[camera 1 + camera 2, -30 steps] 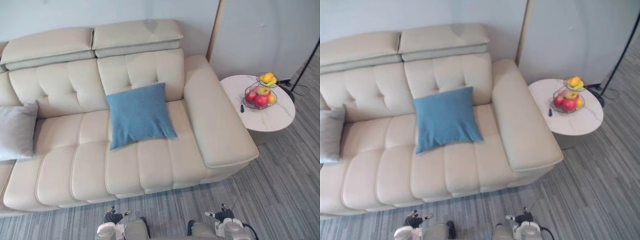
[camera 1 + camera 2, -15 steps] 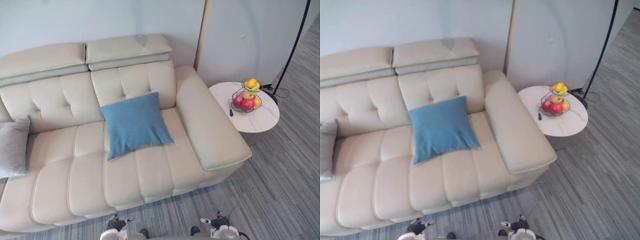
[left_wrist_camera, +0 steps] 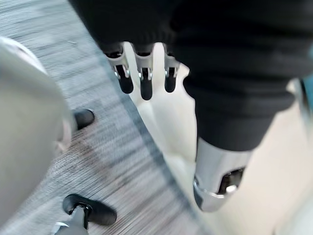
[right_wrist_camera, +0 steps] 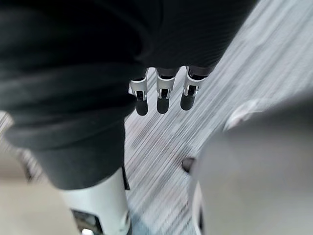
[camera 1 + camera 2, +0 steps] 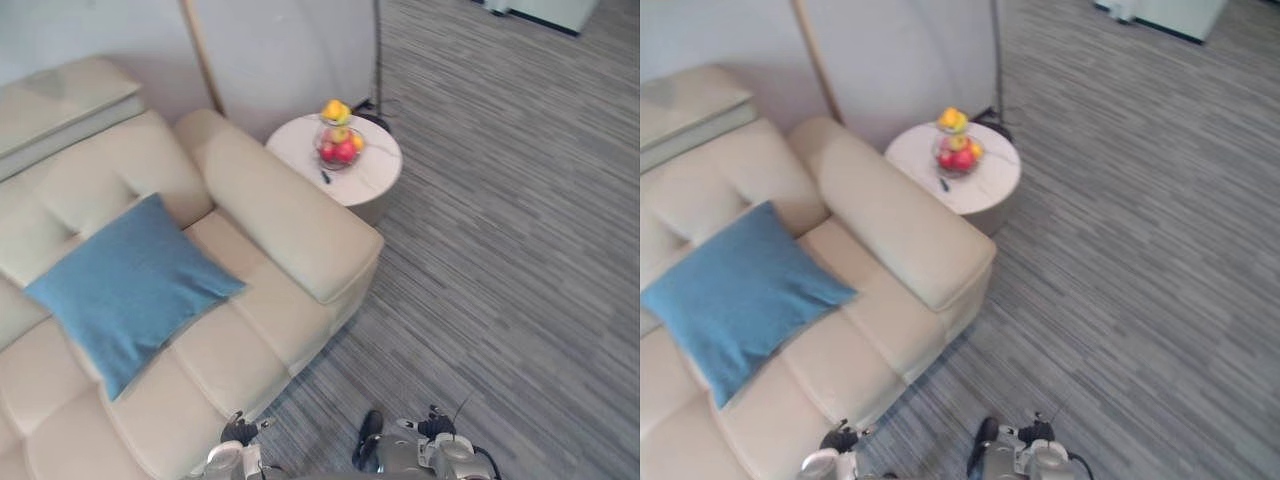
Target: Pick up cushions and gather them together orderly.
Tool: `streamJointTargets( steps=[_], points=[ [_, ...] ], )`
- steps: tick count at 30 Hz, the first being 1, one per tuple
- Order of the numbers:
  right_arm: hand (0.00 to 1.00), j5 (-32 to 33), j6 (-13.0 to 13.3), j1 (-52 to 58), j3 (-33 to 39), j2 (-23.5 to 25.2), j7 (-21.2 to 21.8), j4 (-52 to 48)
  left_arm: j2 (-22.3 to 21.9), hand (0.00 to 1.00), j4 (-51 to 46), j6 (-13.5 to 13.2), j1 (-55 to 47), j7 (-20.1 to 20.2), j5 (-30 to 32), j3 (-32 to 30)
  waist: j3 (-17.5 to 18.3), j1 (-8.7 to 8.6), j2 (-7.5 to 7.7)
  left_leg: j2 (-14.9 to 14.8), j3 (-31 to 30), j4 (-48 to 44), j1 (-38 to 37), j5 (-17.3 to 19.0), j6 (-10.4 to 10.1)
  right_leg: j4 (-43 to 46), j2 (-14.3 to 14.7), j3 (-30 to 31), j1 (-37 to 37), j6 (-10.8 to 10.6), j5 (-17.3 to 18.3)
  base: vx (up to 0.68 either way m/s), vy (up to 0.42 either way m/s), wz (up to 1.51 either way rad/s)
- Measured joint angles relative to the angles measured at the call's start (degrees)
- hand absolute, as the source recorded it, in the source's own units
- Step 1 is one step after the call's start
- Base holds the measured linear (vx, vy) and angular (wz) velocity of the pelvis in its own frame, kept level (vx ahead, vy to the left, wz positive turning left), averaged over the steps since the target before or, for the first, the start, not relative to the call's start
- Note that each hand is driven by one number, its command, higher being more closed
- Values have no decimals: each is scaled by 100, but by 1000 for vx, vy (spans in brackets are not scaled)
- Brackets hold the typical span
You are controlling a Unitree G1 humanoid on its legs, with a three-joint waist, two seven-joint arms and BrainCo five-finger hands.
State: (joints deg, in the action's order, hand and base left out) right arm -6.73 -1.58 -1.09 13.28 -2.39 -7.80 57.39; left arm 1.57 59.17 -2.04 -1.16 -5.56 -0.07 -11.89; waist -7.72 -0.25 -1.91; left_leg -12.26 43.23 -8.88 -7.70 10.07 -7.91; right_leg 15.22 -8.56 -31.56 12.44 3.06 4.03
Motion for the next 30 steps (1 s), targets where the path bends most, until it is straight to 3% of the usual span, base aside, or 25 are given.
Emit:
streamJointTargets(
  steps=[2, 3, 4, 5, 6, 7, 8, 11, 14, 16, 18, 19, 20, 22, 24, 25, 26, 27, 28, 30],
  points=[
    [0, -1, 5, -33, 7, -77, -10, 3, 67, 0, 13, 3, -3, 23, 10, 60, -50, -19, -28, -228, -38, -569, 37, 52, -14, 284, 71, 259, 156, 45, 277, 93, -268, -90],
    [0, 7, 16, -16, 12, -115, -12, 1, 57, 0, 37, 6, 1, 42, 73, 57, -79, -68, -37, -663, -324, -1765, 364, 93, 190, 325, 198, 403, 112, 82, 392, 102, -281, -61],
    [0, 7, 11, -29, 12, -132, -11, 2, 43, 0, 52, 6, -5, 50, 108, 52, -130, -44, -77, -857, -454, -2206, 444, 41, 353, 321, 292, 462, 20, 106, 415, 120, -322, -85],
    [0, 8, 5, -37, 3, -98, -18, -17, 8, 0, 109, 8, -45, 66, 116, 21, -235, 2, -130, -1161, -835, -3118, 630, -144, 811, 318, 483, 730, -163, 175, 461, 72, -172, -90],
    [0, 7, 1, -23, 1, -108, -31, -16, -40, 0, 66, -12, -74, 78, 89, -56, -271, 35, -118, -1187, -1264, -3571, 831, -95, 772, 320, 612, 939, -231, 268, 522, 100, -137, -117],
    [0, 7, -9, -45, 2, -125, -55, -3, -42, 0, 54, -22, -82, 85, 110, -41, -260, 49, -176, -936, -1808, -3843, 1098, 218, 472, 302, 723, 1206, -267, 314, 551, 116, -68, -131],
    [0, 7, -4, -109, 2, -142, -74, 106, -53, 0, 1, -18, -84, 78, 106, -38, -276, 50, -196, -532, -2297, -3770, 1338, 468, 334, 200, 844, 1526, -332, 314, 551, 137, -51, -135],
    [0, 11, -19, -158, 5, -157, -117, 217, -123, 0, -166, -83, -135, 75, 79, -38, -291, 122, -207, 249, -3068, -2797, 1809, 674, 382, -74, 1131, 2333, -540, 311, 549, 207, -12, -147],
    [0, 11, -20, -124, 5, -143, -171, 212, -214, 0, -279, -137, -141, 64, 31, -67, -292, 311, -211, 655, -4025, -1769, 2066, 547, 350, -100, 1334, 3038, -650, 310, 549, 224, 74, -153],
    [0, 10, -20, -112, 7, -109, -200, 210, -243, 0, -297, -146, -140, 51, -1, -67, -283, 377, -222, 714, -4406, -1282, 2066, 350, 380, -94, 1418, 3348, -679, 265, 568, 249, 144, -150],
    [0, 6, -13, -108, 9, -32, -198, 192, -249, 0, -292, -142, -139, 50, -10, -73, -238, 392, -284, 679, -4440, -1069, 1920, -57, 345, 35, 1550, 3805, -702, 171, 720, 330, 223, -140],
    [0, -4, -5, -102, 23, 11, -193, 160, -216, 0, -292, -135, -146, 55, -4, -67, -212, 401, -176, 670, -4119, -1036, 1786, -4, 385, 213, 1496, 3965, -677, 62, 865, 366, 227, -115],
    [0, -6, -5, 19, 54, 69, -178, 93, -160, 0, -288, -122, -146, 62, -3, -57, -167, 398, -57, 682, -3787, -1026, 1661, 99, 435, 434, 1308, 3906, -623, -95, 995, 430, 267, -118],
    [0, -9, -6, 75, 206, 178, -176, -6, -111, 0, -240, -93, -120, 57, 3, -51, -139, 420, 35, 702, -3381, -1000, 1392, 222, 518, 763, 1121, 3755, -536, -337, 1107, 304, 179, -94],
    [0, -11, 8, 59, 237, 209, -152, -39, -92, 0, -197, -32, -110, 57, 5, 5, -149, 416, 50, 701, -3073, -876, 1034, 247, 561, 1371, 990, 3359, -306, -758, 1087, 234, 69, -85],
    [0, -9, 17, 45, 239, 193, -136, -34, -61, 0, -142, -18, -103, 56, 2, 126, -153, 410, 38, 663, -2943, -724, 783, 246, 565, 1733, 835, 2892, -201, -806, 1126, 300, 27, -76],
    [0, -9, 25, 23, 237, 186, -121, -35, -24, 0, -103, -17, -99, 55, 4, 239, -154, 392, 35, 654, -2861, -603, 622, 246, 565, 1895, 642, 2418, -160, -747, 1199, 313, -29, -64],
    [0, -7, 33, -23, 237, 184, -117, -5, 8, 0, -20, -8, -40, 53, 3, 357, -168, 369, -6, 588, -2725, -475, 442, 247, 564, 1961, 213, 1440, -111, -516, 1338, 319, -74, -60],
    [0, -7, 36, -51, 230, 199, -114, 14, 23, 0, 11, 4, -6, 53, 4, 421, -153, 368, 24, 519, -2593, -411, 354, 246, 564, 1859, -34, 913, -22, -445, 1362, 264, -99, -69],
    [0, -7, 45, -175, 226, 223, -111, 99, 61, 0, 51, 3, 24, 53, 5, 458, -152, 367, 35, 356, -2393, -363, 213, 248, 561, 1298, -261, 198, 227, -361, 1123, 293, -187, -86]
  ],
)
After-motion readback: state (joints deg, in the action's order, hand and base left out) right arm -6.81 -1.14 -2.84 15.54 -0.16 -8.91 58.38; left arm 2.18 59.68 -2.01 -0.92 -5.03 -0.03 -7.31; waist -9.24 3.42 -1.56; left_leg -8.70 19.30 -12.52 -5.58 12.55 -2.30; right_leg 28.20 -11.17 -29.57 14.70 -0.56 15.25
